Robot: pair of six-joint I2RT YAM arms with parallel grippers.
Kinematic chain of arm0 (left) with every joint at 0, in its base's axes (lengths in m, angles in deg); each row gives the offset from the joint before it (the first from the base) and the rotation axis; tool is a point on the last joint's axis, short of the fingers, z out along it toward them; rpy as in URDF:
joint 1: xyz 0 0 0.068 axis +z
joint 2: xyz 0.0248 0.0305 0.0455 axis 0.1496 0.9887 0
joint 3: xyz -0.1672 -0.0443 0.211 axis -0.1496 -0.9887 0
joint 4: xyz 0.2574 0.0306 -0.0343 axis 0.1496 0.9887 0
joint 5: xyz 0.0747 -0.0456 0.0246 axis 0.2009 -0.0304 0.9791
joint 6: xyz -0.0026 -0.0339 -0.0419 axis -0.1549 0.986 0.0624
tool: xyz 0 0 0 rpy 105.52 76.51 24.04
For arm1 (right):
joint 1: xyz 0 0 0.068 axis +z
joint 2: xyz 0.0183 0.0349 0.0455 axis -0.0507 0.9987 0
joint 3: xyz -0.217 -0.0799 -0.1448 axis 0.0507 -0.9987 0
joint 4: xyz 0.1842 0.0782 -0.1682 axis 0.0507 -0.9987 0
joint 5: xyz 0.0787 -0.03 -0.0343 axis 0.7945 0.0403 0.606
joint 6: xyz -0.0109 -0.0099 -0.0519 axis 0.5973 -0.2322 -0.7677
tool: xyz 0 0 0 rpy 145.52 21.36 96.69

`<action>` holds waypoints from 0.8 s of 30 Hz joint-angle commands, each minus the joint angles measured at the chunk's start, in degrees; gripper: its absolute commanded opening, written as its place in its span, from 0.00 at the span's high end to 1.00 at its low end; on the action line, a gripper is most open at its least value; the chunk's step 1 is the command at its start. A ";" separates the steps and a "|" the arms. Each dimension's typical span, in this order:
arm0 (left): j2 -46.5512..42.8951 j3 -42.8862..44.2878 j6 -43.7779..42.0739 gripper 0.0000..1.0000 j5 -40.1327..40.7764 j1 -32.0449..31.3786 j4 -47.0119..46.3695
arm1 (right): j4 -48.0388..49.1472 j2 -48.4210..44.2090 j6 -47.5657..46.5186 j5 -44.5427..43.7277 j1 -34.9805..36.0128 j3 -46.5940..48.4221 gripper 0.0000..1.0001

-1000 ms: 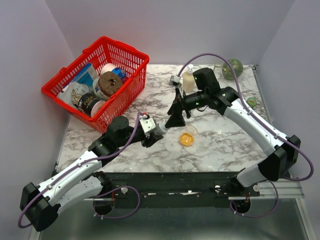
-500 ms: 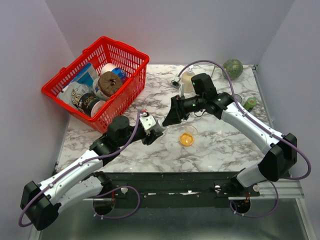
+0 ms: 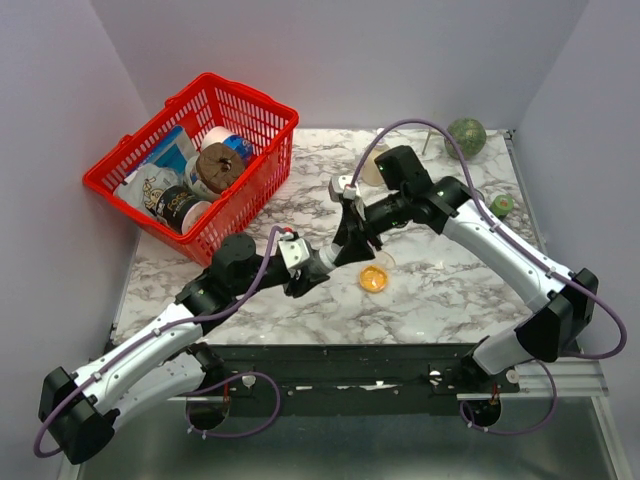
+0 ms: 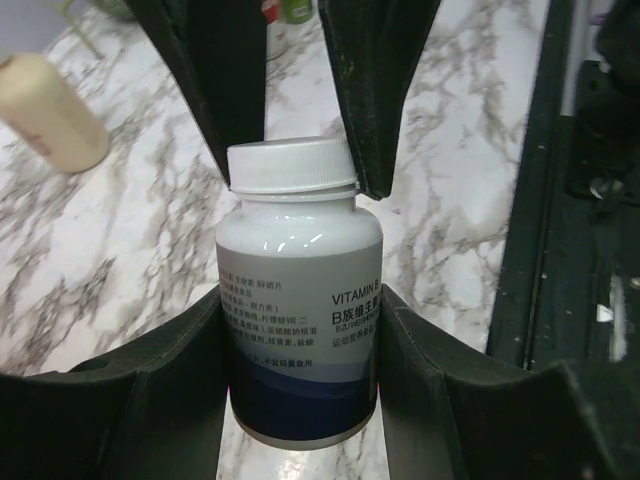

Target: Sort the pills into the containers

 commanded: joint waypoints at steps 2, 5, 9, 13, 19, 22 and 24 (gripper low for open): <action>1.27 -0.24 -0.08 1.00 -6.08 -0.32 -3.11 | -23.61 1.59 -47.25 6.07 4.78 8.12 0.69; 1.88 -0.07 0.01 1.00 -5.91 -0.32 -3.38 | -17.29 0.80 -40.08 4.48 4.79 6.72 0.50; 1.36 -0.33 -0.17 1.00 -5.56 -0.23 -3.03 | -13.00 0.01 -29.87 5.26 4.70 4.98 0.16; 0.65 -1.03 -0.17 1.00 -5.03 -0.23 -2.76 | -2.35 -3.24 -13.25 6.58 2.77 0.40 0.02; -0.49 -1.21 0.27 1.00 0.32 -0.23 -2.93 | 7.42 -4.38 15.58 -3.23 -0.75 -0.39 0.00; -0.31 -1.30 0.62 1.00 1.39 -0.23 -3.46 | 10.67 -5.09 25.34 -5.62 -0.84 -1.89 0.00; 0.30 -1.04 0.62 1.00 2.00 -0.23 -3.29 | 11.46 -5.01 28.61 -5.55 -0.84 -3.12 0.01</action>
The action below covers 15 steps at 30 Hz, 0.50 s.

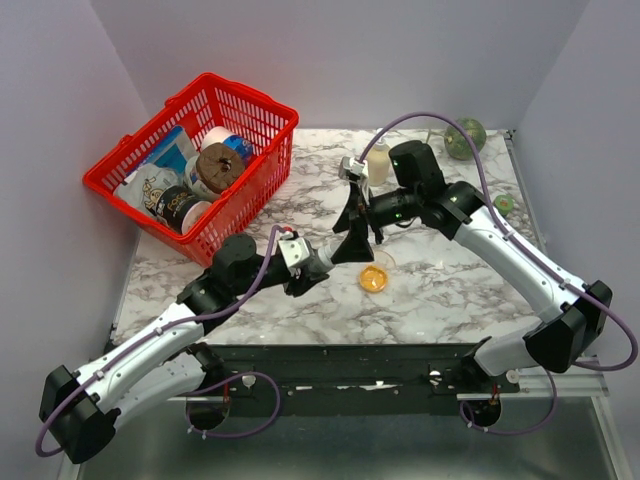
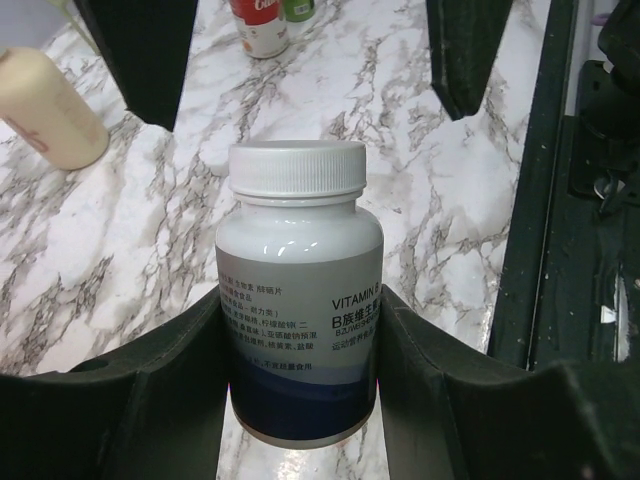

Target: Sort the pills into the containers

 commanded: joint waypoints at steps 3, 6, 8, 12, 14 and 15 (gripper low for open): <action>0.63 0.41 0.21 1.00 4.15 0.05 -1.32 | 4.63 -0.76 14.60 -4.96 0.41 -2.23 0.05; 0.98 0.50 0.38 1.00 4.94 0.05 -1.41 | 3.66 -0.23 13.37 -7.24 1.20 -2.23 0.09; 1.16 0.59 0.30 1.00 4.94 0.05 -1.49 | 3.57 0.20 13.37 -7.69 1.72 -2.32 0.13; 1.51 0.85 0.30 1.00 4.94 0.05 -1.58 | 2.78 2.39 13.37 -8.04 2.60 -2.05 0.19; 1.51 0.85 0.47 1.00 4.94 0.05 -1.76 | 2.34 3.10 13.37 -8.30 3.13 -1.44 0.21; 1.34 0.68 0.47 1.00 5.03 0.05 -1.76 | 2.25 3.45 13.37 -8.48 3.22 -1.26 0.22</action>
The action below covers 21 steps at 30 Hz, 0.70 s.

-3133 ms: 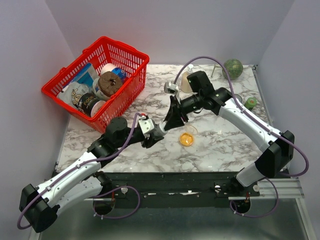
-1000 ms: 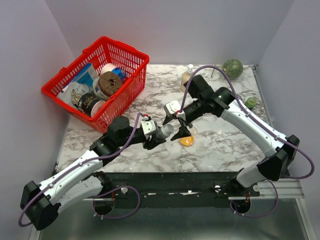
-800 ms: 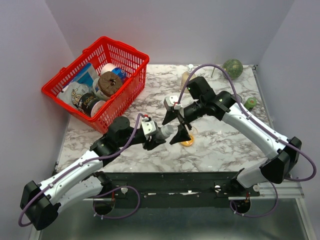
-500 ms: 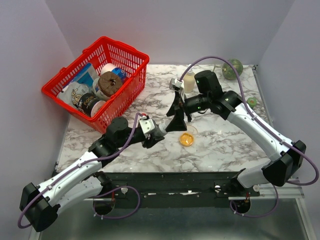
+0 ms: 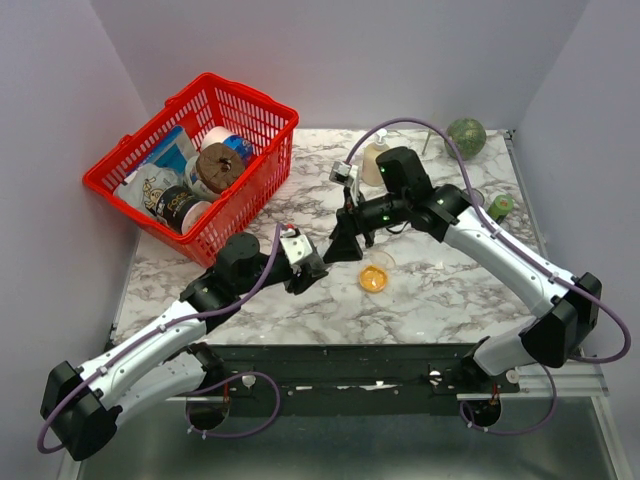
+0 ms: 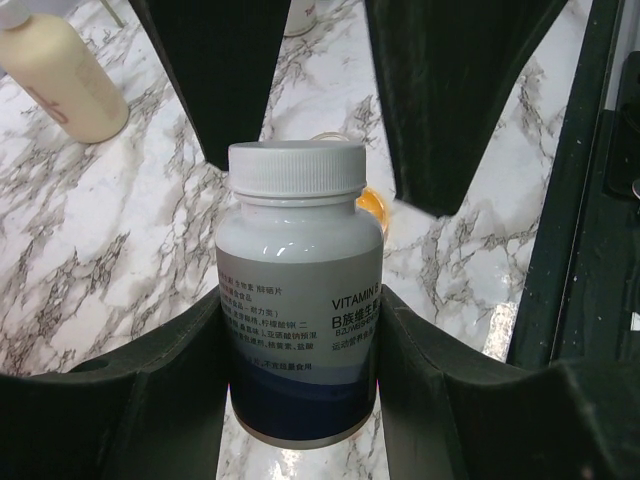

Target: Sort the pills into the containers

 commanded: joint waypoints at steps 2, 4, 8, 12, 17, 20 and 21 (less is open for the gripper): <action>-0.30 0.50 0.52 1.00 1.29 0.05 -1.78 | -0.66 2.65 -0.62 -1.88 1.12 0.97 0.25; -0.74 0.15 0.52 1.00 1.47 0.05 -1.69 | -1.01 2.74 -0.89 -1.27 1.12 1.32 0.39; -1.18 -0.21 0.25 1.00 1.82 0.05 -1.25 | -2.32 2.65 -5.00 1.01 1.30 2.29 0.75; -1.27 -0.29 -0.45 1.00 -0.45 0.05 -0.90 | -10.03 3.00 -18.96 8.65 2.35 5.44 0.87; -0.66 0.06 -1.15 1.00 -6.70 0.05 -0.81 | -16.21 2.13 -45.39 14.47 3.85 5.10 0.85; -1.00 0.50 -1.15 1.00 -8.29 0.05 -0.02 | -17.87 3.52 -53.14 12.72 3.85 7.11 0.84; -1.53 0.50 -1.15 1.00 -8.11 0.05 0.33 | -20.76 4.40 -54.67 12.02 3.85 8.17 0.84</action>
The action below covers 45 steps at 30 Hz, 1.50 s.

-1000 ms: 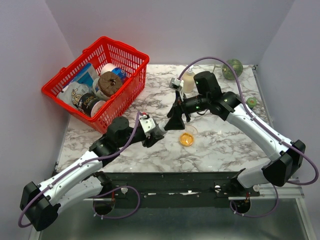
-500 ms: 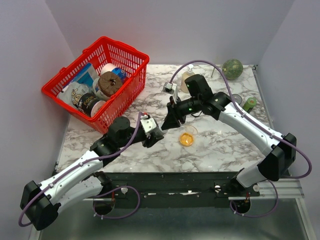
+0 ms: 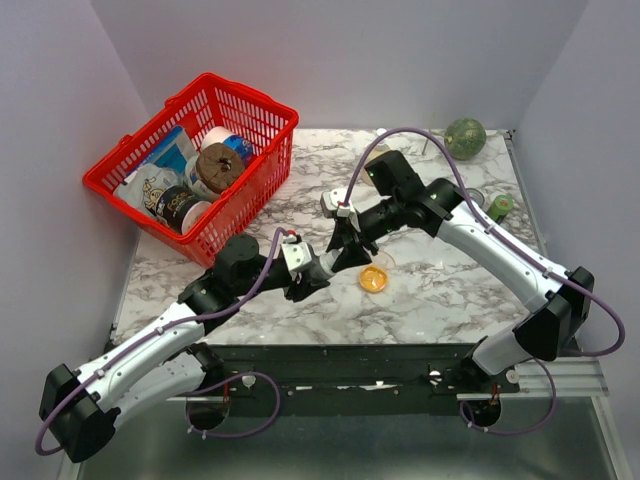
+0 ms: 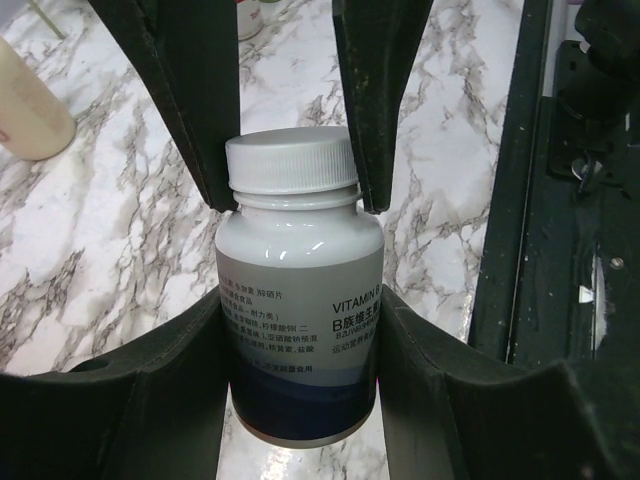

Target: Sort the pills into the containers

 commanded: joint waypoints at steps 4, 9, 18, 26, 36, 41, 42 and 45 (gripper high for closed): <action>-2.00 -0.49 -1.26 1.00 -3.35 0.12 -0.52 | -12.48 3.50 -24.44 2.97 1.71 6.66 0.82; -2.18 -0.93 -1.18 1.00 -3.96 0.12 -0.43 | -13.53 3.41 -25.85 4.46 0.48 8.33 0.79; -2.26 -1.46 0.67 1.00 -2.56 0.12 -3.24 | -13.36 7.01 -20.67 8.85 0.04 7.54 0.57; -2.79 -2.07 0.93 1.00 -1.15 0.12 -3.77 | -7.30 4.48 -9.70 10.09 -0.49 5.87 0.01; -2.97 -1.98 2.16 1.00 4.82 0.12 -4.65 | 7.74 -1.42 34.57 -2.30 -3.48 1.92 0.00; -2.00 -1.28 2.51 1.00 5.61 0.12 -5.62 | 11.51 -1.51 43.05 -2.04 -3.48 -4.22 0.00; -1.91 -1.28 2.60 1.00 5.79 0.12 -5.70 | 12.04 -1.16 44.19 -1.87 -3.48 -4.41 0.01; -1.82 -1.28 2.87 1.00 6.23 0.12 -6.06 | 11.78 0.07 44.72 -2.04 -3.48 -4.15 0.03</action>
